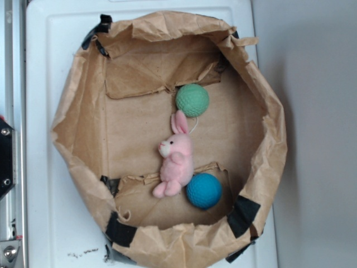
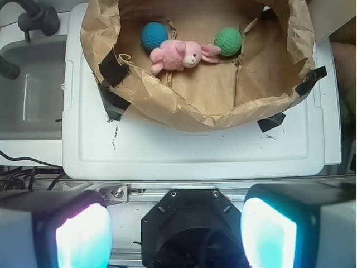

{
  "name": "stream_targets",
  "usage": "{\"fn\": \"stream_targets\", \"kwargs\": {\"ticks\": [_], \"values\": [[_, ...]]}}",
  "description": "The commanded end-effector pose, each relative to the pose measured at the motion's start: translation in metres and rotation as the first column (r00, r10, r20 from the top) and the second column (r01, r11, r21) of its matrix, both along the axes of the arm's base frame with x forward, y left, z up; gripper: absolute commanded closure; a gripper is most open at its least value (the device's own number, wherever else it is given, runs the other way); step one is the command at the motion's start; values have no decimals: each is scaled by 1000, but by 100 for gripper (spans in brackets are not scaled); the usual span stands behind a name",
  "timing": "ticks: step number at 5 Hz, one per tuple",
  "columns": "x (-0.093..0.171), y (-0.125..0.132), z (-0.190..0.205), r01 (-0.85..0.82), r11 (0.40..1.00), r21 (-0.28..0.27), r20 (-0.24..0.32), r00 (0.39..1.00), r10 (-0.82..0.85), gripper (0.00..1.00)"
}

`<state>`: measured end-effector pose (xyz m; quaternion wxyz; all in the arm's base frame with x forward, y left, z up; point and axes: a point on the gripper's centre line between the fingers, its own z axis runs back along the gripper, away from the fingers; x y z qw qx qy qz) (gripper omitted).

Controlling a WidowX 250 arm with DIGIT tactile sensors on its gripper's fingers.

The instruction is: Grab the green ball.

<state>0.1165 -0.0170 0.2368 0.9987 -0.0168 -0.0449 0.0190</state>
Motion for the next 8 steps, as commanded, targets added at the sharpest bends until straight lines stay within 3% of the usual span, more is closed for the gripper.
{"fn": "stream_targets", "kwargs": {"ticks": [1, 2, 4, 6, 8], "values": [[0, 0, 0, 0, 1000, 0, 0, 1000, 0, 0], [26, 2, -9, -23, 999, -28, -10, 1000, 23, 0], [93, -6, -53, -95, 995, 42, 39, 995, 94, 0], [139, -4, -91, -160, 985, 57, 27, 987, 159, 0], [157, 31, -113, -413, 910, -43, 32, 909, 415, 0]]}}
